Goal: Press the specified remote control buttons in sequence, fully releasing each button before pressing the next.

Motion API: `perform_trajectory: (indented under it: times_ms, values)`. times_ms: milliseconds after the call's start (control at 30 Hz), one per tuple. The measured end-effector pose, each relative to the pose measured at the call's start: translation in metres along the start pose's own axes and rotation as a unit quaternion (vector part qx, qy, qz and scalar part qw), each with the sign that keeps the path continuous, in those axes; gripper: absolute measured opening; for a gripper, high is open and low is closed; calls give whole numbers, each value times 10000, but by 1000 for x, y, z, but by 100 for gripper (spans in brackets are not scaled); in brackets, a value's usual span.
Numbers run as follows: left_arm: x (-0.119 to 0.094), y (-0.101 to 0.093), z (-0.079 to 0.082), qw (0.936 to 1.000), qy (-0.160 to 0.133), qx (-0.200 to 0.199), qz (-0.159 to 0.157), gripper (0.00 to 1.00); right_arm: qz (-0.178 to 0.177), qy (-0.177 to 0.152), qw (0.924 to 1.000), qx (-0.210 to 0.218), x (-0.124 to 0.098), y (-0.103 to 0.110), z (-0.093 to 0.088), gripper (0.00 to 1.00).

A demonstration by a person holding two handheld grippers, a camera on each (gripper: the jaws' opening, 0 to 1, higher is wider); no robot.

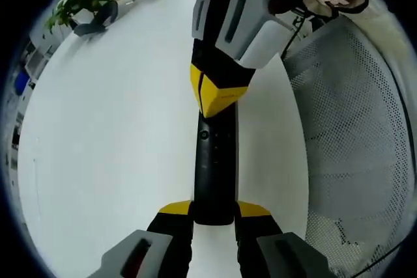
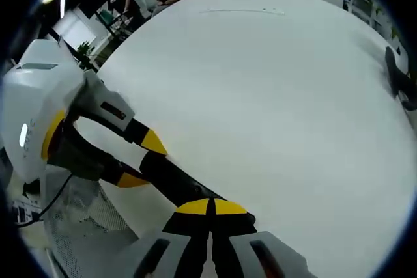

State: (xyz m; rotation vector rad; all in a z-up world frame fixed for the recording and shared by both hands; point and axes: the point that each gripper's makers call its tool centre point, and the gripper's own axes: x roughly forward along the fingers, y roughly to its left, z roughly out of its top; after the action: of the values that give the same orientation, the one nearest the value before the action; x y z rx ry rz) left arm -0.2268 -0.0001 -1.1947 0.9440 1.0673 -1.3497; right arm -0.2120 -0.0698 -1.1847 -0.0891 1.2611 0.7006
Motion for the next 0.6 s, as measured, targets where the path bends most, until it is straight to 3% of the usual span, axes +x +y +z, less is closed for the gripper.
perform_trajectory:
  times_ms: [233,600]
  values:
    - [0,0,0,10000,20,-10,-4,22,-47,97,9999,-95,0,0,0,0]
    - [0,1,0,10000,76,-10,2,22,-15,-88,9999,116,-2,1,-1,0]
